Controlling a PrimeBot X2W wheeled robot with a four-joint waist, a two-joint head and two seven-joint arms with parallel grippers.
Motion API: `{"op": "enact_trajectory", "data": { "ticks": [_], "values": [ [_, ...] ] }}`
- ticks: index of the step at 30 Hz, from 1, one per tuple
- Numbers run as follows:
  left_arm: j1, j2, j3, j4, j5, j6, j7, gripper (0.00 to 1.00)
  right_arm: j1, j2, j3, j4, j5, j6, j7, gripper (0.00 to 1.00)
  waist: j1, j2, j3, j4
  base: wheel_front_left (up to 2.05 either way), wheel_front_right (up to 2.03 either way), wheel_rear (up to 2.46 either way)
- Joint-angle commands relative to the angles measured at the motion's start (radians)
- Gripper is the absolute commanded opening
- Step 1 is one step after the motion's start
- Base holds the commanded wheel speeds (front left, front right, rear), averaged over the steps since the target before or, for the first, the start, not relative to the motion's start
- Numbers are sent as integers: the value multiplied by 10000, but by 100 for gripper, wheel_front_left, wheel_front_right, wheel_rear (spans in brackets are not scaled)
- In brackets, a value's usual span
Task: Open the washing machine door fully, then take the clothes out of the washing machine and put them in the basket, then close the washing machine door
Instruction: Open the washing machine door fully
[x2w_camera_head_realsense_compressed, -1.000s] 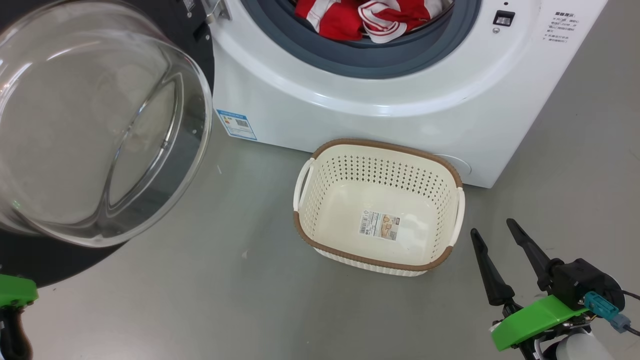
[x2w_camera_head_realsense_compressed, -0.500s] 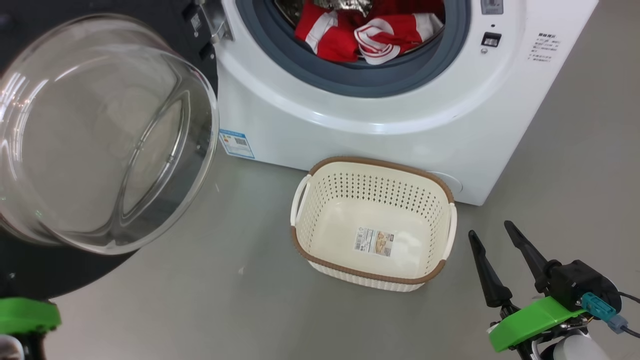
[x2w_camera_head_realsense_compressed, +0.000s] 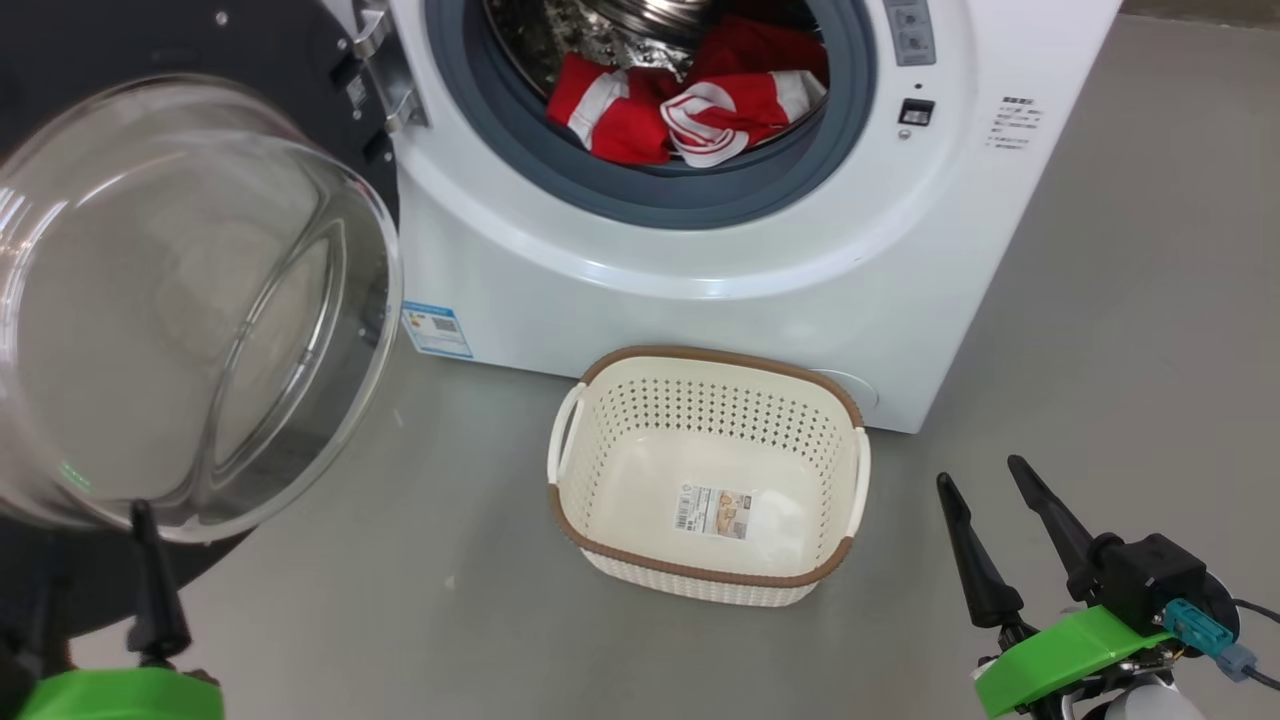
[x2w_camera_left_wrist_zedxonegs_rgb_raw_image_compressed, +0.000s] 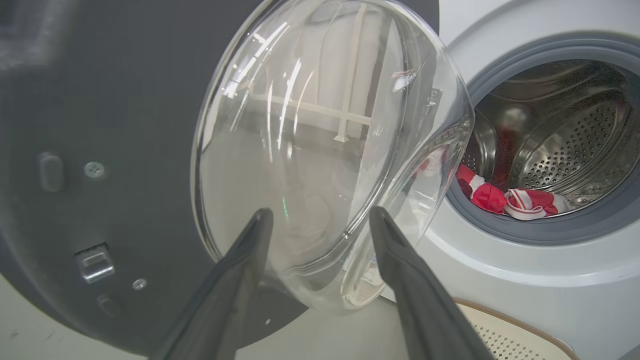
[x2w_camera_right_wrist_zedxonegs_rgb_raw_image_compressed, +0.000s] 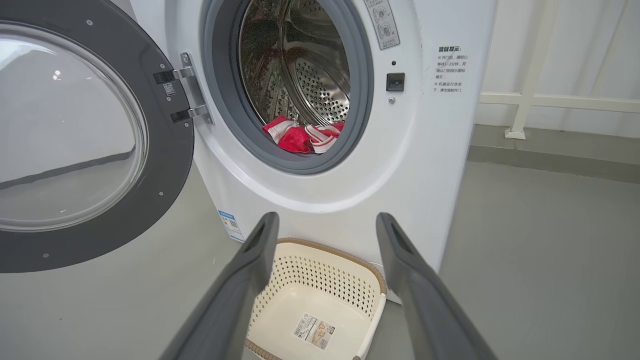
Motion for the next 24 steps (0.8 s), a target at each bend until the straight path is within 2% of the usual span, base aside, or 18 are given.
{"op": "enact_trajectory", "data": {
  "ticks": [1, 11, 24],
  "values": [
    [61, 298, 176, -365, -113, 16, -51, 100, -1, -14, 179, -271, 28, 62, -92, 100, 0, 0, -93, -159, 0, 0, 0],
    [863, 650, -1352, -1244, -620, 16, -51, 100, 194, 85, -129, -394, 47, 62, -92, 100, 0, 0, -178, -956, 0, 0, 0],
    [1377, 1025, -2521, -1925, -948, 15, -51, 100, 390, 137, -383, -507, 46, 62, -92, 100, 0, 0, -242, -2033, 0, 0, 0]
  ]
}}
